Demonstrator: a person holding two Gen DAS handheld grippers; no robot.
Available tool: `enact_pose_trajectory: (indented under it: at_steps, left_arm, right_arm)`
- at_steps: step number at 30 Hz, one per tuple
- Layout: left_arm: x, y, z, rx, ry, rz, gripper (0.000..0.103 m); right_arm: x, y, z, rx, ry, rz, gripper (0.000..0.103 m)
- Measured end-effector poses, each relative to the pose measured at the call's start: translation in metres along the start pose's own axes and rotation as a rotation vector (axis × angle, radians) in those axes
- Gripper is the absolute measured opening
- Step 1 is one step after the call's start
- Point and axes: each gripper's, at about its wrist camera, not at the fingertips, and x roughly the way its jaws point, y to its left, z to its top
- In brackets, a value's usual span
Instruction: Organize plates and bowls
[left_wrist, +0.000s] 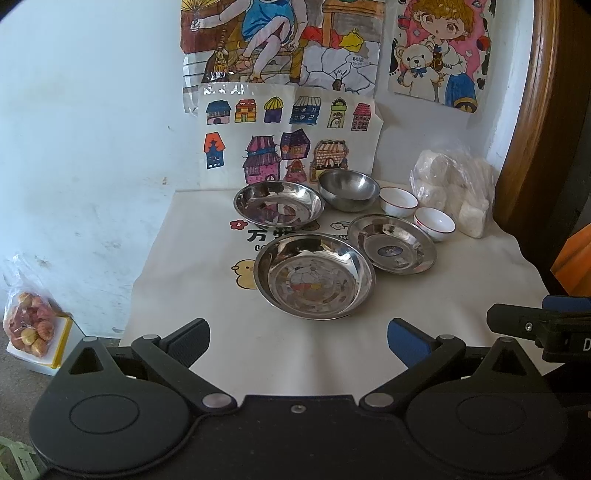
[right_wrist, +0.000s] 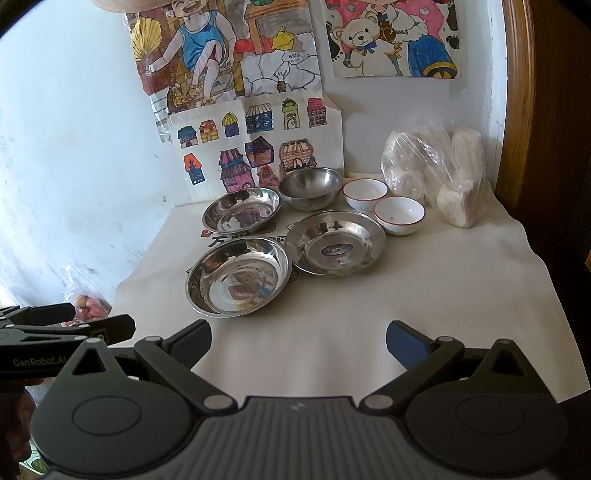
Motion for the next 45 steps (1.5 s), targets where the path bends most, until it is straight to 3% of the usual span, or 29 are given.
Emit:
enact_pose_trajectory:
  at_steps: [15,28,36,45]
  left_arm:
    - [0.024,0.0,0.005,-0.006,0.04,0.015,0.102]
    - [0.084,0.006,0.032,-0.113,0.137,0.133,0.102]
    - [0.118,0.001,0.059,-0.172,0.192,0.203,0.102]
    - [0.154,0.01,0.079,-0.113,0.266,0.253,0.102]
  right_arm:
    - [0.015,-0.003,0.008,0.0,0.037,-0.006,0.103]
    - [0.075,-0.018,0.035,-0.122,0.141,0.008,0.103]
    - [0.11,-0.022,0.069,-0.257,0.202,0.083,0.103]
    - [0.146,-0.023,0.073,-0.205,0.297,0.161,0.103]
